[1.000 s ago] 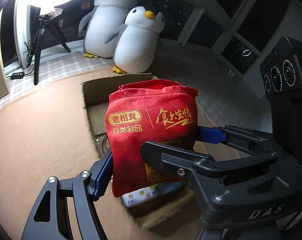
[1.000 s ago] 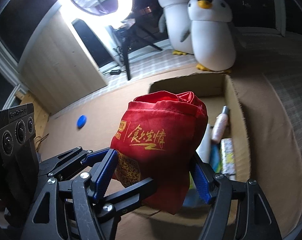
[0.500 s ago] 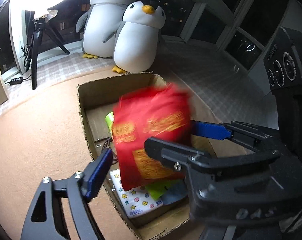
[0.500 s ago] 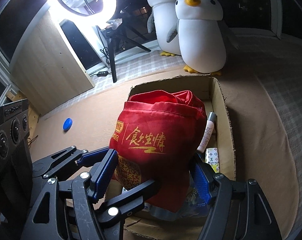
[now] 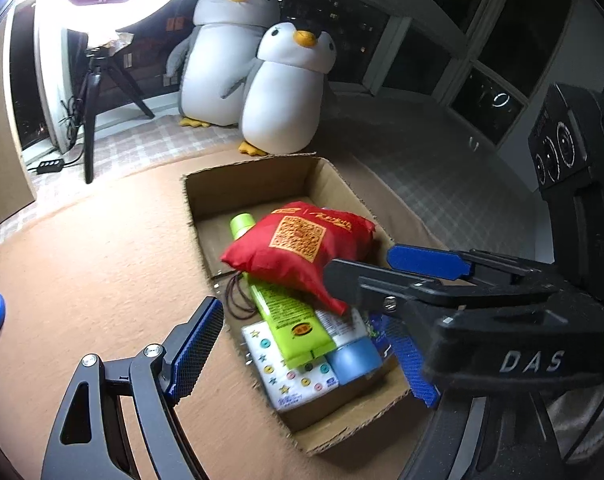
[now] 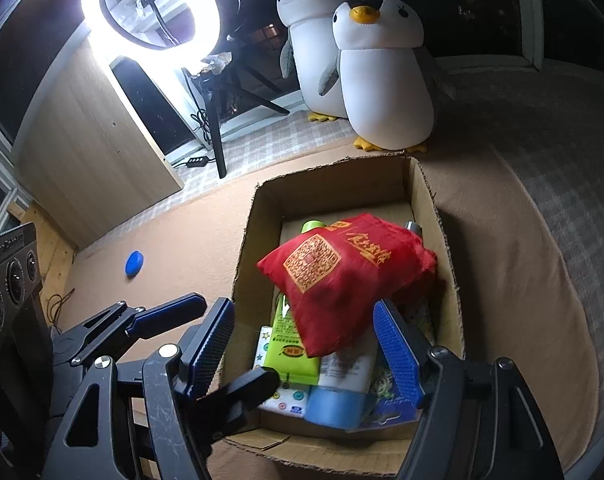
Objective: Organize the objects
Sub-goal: 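Carry the red bag over the box with both tools and release, then move the open left tool to the blue disc on the carpet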
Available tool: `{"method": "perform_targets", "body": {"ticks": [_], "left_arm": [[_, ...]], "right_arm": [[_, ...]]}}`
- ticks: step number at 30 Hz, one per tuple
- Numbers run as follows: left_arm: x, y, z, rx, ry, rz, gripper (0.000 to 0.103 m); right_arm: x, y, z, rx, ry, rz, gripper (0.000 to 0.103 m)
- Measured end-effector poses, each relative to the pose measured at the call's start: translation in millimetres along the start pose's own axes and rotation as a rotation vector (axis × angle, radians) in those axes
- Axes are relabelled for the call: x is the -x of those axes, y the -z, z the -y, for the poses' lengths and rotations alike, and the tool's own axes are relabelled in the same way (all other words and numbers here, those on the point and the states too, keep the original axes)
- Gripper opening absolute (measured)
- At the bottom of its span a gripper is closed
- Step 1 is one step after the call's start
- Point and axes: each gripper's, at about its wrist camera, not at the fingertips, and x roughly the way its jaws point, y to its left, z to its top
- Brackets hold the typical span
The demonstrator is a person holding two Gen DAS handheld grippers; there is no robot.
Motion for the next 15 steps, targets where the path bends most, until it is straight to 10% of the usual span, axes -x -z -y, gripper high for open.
{"method": "perform_targets", "body": {"ticks": [15], "left_arm": [[61, 36, -81, 0.094, -0.128, 0.025, 0.085]], "right_arm": [[9, 31, -27, -0.06, -0.022, 0.024, 0.069]]}}
